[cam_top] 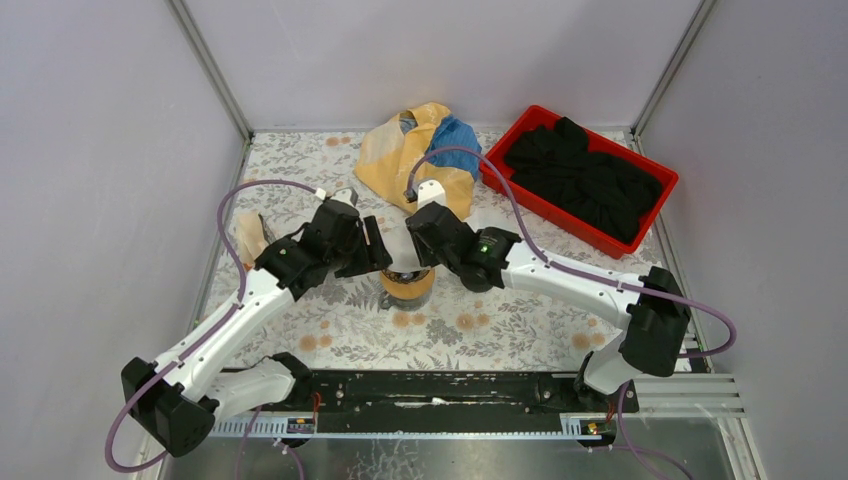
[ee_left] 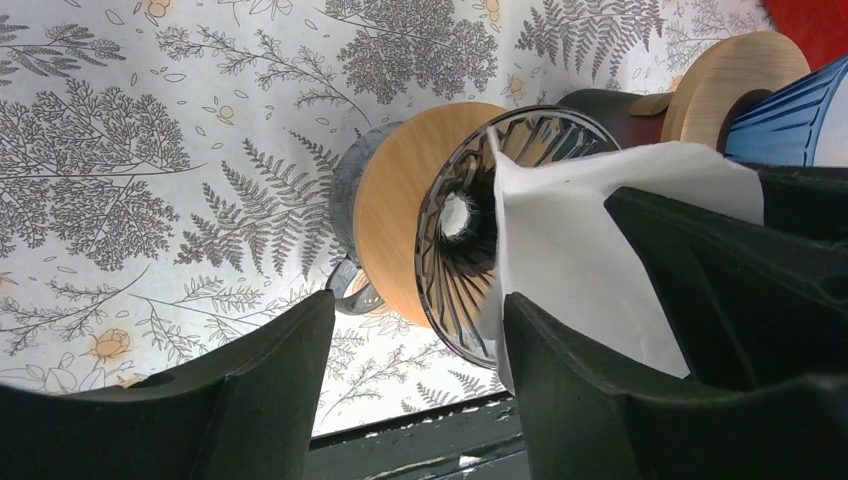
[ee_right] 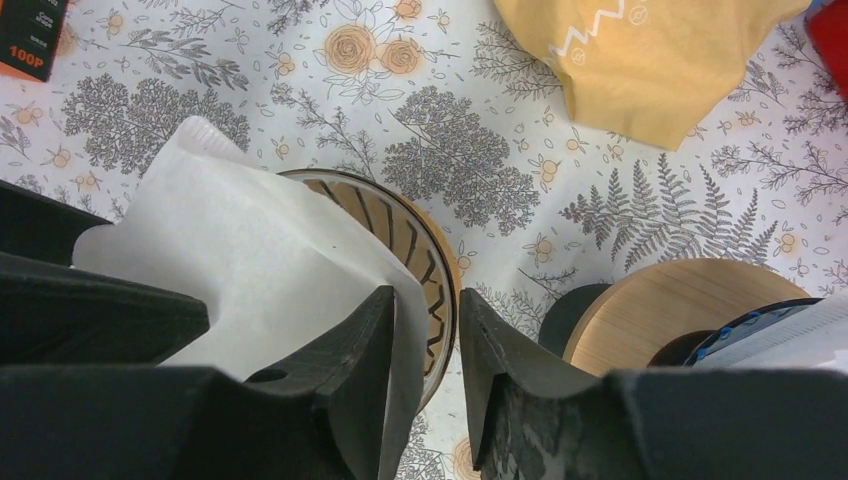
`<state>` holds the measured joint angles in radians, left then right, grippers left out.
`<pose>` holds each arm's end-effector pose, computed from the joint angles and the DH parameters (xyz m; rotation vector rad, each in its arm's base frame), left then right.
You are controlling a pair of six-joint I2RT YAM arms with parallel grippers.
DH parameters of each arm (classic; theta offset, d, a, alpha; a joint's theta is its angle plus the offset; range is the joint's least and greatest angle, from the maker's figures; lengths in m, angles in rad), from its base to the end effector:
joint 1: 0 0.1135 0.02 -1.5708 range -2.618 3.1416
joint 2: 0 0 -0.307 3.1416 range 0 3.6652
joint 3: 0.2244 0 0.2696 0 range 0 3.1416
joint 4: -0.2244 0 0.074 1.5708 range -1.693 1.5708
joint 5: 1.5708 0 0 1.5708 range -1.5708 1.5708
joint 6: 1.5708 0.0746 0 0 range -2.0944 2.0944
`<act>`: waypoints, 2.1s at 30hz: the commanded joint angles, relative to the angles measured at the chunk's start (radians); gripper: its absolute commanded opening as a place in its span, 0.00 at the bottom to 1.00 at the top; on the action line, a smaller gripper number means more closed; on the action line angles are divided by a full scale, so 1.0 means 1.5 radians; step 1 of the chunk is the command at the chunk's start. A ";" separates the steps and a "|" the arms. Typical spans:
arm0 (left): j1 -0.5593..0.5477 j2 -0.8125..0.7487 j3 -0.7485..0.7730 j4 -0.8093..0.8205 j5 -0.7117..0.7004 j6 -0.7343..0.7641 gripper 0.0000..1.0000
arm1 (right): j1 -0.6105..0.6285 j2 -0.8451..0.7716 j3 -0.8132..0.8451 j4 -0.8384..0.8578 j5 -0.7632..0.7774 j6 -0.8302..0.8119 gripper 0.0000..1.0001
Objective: Place the coffee filter in the dripper
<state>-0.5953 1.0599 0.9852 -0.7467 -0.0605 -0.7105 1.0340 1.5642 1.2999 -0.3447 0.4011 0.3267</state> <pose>0.1993 -0.1295 0.3128 -0.1708 2.4540 -0.5286 0.2318 0.3326 0.3281 -0.5270 2.0815 0.3634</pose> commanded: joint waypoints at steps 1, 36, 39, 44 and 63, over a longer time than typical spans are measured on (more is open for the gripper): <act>-0.004 0.006 0.028 -0.022 -0.009 0.031 0.69 | -0.012 -0.013 0.011 0.031 0.004 -0.003 0.39; -0.004 0.014 0.018 -0.071 -0.021 0.064 0.69 | -0.043 0.063 0.058 -0.024 -0.068 -0.031 0.50; -0.005 0.019 0.014 -0.070 -0.022 0.064 0.69 | -0.043 0.064 0.056 -0.027 -0.084 -0.030 0.50; -0.004 0.025 0.013 -0.062 -0.019 0.064 0.69 | -0.043 0.063 0.043 -0.024 -0.097 -0.030 0.50; -0.004 0.029 -0.009 -0.040 -0.023 0.064 0.69 | -0.042 0.072 0.017 -0.023 -0.113 -0.019 0.43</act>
<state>-0.5953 1.0958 0.9901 -0.8307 -0.0715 -0.6342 0.9787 1.6871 1.3350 -0.3767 0.2569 0.2893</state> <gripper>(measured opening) 0.695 0.436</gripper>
